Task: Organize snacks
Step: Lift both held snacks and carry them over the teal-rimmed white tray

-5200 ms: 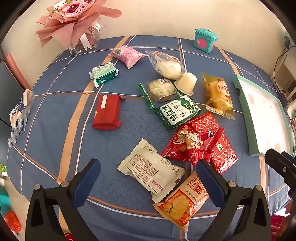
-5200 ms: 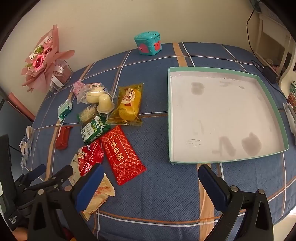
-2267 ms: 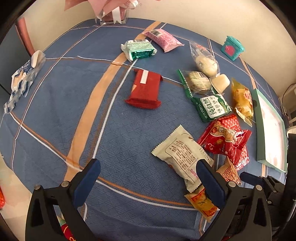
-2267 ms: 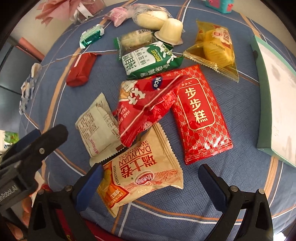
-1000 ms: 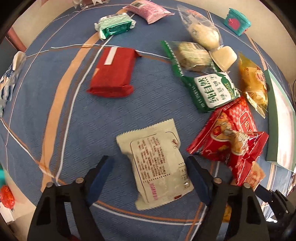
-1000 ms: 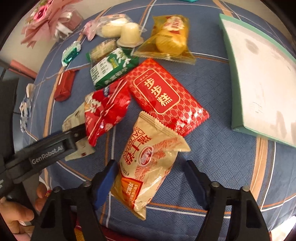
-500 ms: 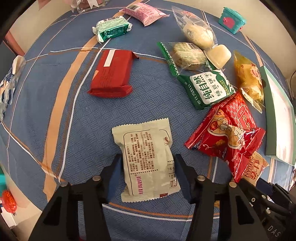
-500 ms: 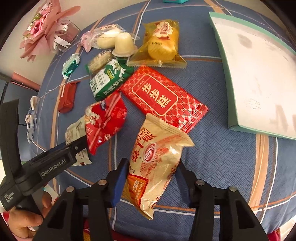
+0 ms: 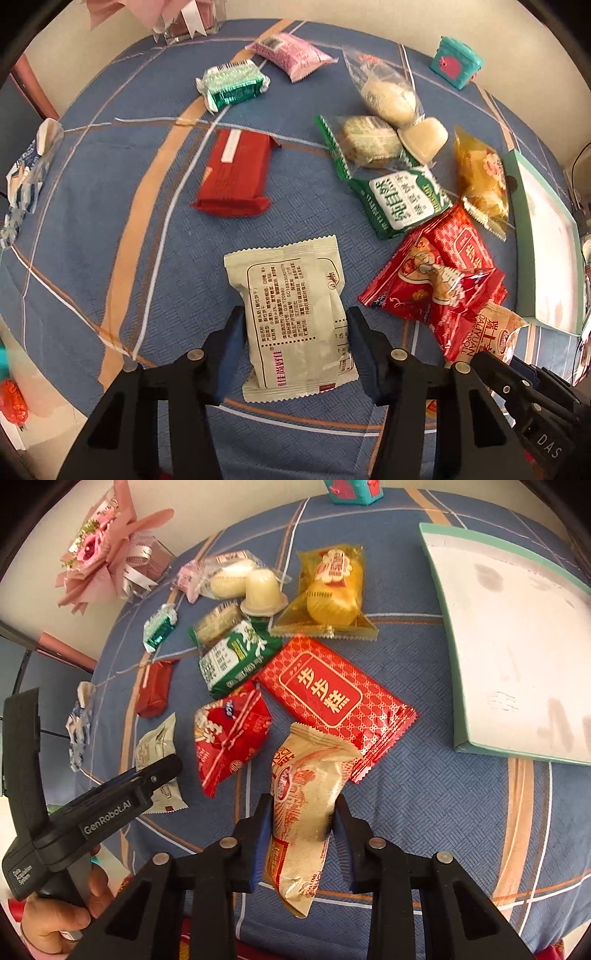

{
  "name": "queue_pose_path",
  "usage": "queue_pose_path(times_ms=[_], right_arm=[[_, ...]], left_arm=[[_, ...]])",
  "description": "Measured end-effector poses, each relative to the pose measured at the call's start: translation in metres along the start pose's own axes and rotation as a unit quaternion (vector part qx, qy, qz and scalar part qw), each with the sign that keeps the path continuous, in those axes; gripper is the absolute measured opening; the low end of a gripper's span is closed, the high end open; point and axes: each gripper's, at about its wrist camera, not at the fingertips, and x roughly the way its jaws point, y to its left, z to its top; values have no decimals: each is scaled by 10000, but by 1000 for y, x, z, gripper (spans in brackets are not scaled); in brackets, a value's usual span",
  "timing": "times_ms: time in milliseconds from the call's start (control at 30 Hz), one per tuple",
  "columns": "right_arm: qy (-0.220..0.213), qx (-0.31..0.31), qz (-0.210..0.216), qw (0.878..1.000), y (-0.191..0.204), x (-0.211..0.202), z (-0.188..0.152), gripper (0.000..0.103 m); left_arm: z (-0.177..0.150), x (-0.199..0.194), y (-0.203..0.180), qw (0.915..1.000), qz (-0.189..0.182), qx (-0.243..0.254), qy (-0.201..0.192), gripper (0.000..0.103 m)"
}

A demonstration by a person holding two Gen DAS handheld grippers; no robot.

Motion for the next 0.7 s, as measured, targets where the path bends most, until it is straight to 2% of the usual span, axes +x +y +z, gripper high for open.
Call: queue_pose_path(times_ms=[233, 400, 567, 700], right_arm=[[-282, 74, 197, 9994, -6, -21, 0, 31], [-750, 119, 341, 9965, -12, -50, 1, 31], [-1109, 324, 209, 9931, -21, -71, 11, 31], [-1349, 551, -120, 9893, -37, -85, 24, 31]], left_arm=[[-2, -37, -6, 9997, -50, -35, -253, 55], [5, -69, -8, 9984, -159, -37, -542, 55], [13, -95, -35, 9960, -342, 76, -820, 55], [23, -99, -62, 9943, -444, 246, -934, 55]])
